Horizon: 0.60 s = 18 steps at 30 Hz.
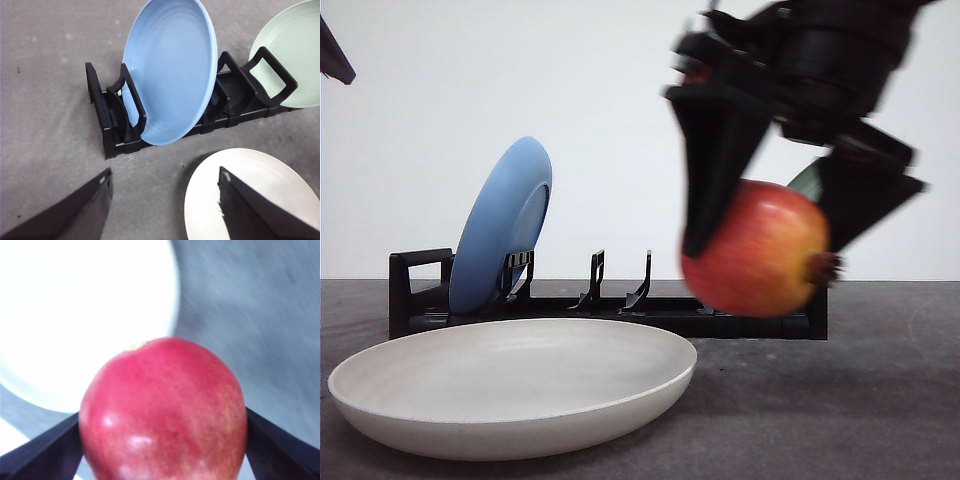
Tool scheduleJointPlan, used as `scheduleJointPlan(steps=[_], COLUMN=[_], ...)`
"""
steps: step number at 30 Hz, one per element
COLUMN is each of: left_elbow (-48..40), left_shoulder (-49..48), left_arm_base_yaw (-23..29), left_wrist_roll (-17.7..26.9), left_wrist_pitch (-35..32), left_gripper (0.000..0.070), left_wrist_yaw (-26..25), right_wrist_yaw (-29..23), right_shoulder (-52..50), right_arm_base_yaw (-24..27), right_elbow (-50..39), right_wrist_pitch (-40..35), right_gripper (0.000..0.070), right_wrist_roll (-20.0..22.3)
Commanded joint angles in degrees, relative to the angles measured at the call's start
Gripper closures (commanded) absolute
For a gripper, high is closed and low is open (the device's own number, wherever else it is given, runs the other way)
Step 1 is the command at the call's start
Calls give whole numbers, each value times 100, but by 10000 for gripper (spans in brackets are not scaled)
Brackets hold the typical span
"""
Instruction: Place pomegranate in white plate
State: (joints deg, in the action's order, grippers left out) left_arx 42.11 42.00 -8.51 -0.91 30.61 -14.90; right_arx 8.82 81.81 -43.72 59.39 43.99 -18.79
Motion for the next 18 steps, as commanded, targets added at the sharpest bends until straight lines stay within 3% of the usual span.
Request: scheduleJointPlan(steps=[1, 10, 18], left_elbow=[20, 20, 20], left_shoulder=[31, 31, 31], left_arm_base_yaw=[-13, -13, -11], left_wrist_roll=[22, 22, 44], left_wrist_pitch=[-55, -52, -52], left_gripper=[310, 310, 310], left_wrist_yaw=[13, 11, 38], right_wrist_yaw=[17, 17, 13], right_shoulder=[332, 1694, 2401], right_arm_base_yaw=[-145, -743, -1063], right_elbow=[290, 1565, 1871], right_wrist_pitch=[-16, -131, -474], right_gripper=[207, 207, 207], right_wrist_roll=[243, 582, 702])
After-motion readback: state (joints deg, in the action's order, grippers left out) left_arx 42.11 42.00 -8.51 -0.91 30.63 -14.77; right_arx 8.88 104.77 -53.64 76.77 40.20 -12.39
